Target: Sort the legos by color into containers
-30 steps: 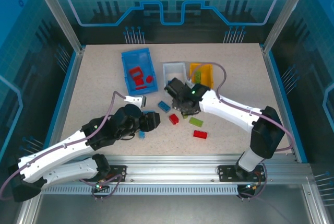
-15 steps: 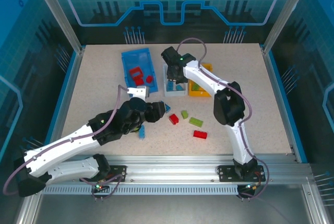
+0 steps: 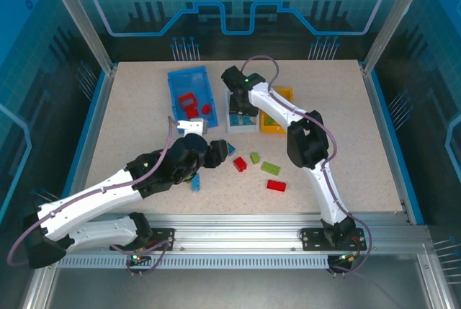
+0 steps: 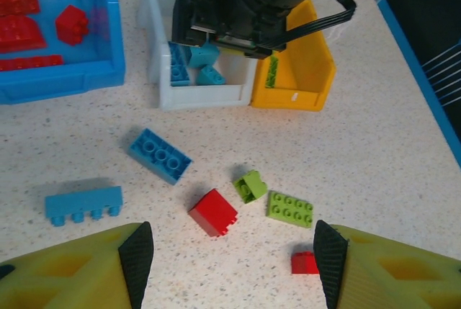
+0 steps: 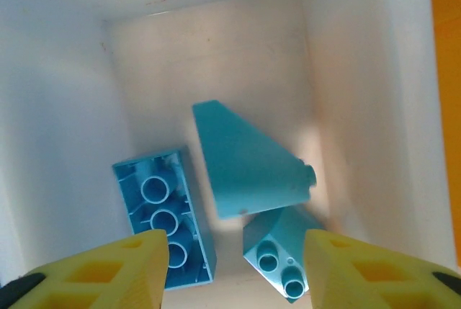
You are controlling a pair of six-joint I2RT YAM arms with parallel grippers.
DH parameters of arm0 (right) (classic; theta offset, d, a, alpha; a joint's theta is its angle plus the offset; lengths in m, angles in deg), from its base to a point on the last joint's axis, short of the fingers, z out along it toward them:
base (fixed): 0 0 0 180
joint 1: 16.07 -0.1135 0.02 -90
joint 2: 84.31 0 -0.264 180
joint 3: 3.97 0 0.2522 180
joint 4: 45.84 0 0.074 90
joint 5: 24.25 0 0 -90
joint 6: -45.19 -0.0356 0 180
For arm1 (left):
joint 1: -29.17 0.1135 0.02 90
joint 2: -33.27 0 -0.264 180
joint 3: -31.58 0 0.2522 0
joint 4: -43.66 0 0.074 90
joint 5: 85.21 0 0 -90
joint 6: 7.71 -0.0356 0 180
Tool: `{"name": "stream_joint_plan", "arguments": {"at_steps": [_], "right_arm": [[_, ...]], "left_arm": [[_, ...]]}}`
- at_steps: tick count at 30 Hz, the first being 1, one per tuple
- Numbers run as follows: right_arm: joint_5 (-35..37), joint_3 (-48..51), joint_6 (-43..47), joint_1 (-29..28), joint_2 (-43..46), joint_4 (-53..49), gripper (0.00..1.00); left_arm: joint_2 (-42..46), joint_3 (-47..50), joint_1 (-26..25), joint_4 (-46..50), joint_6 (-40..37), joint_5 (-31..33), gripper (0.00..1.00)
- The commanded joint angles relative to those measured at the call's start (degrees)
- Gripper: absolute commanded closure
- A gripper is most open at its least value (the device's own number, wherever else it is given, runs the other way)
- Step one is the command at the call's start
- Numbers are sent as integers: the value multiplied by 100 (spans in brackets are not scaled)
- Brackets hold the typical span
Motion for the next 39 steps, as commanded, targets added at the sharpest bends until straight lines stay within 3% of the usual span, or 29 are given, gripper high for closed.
{"name": "stream_joint_plan", "arguments": {"at_steps": [1, 6, 9, 13, 17, 23, 31, 39], "right_arm": [[116, -79, 151, -127, 600, -91, 44], [522, 124, 319, -351, 1383, 11, 46], [763, 730, 536, -532, 2134, 367, 46], [874, 2150, 822, -764, 3391, 996, 45], [728, 3882, 941, -944, 4879, 1501, 44], [539, 5476, 623, -918, 6882, 959, 43], [432, 5907, 511, -833, 8564, -61, 42], [411, 5724, 490, -825, 8940, -345, 42]], "left_arm": [[146, -282, -23, 473, 114, 321, 35], [240, -561, 25, 1045, 355, 505, 33], [59, -834, 206, 1383, 476, 214, 34], [-562, -1138, 343, 1840, 867, -279, 33], [-1349, -1163, 328, 1690, 1346, -984, 33], [-2672, -1379, -326, 1010, 2257, -1528, 31], [-4045, -1610, -1135, -260, 4233, -1970, 27], [-4997, -2319, -1242, -256, 6012, -2140, 27]]}}
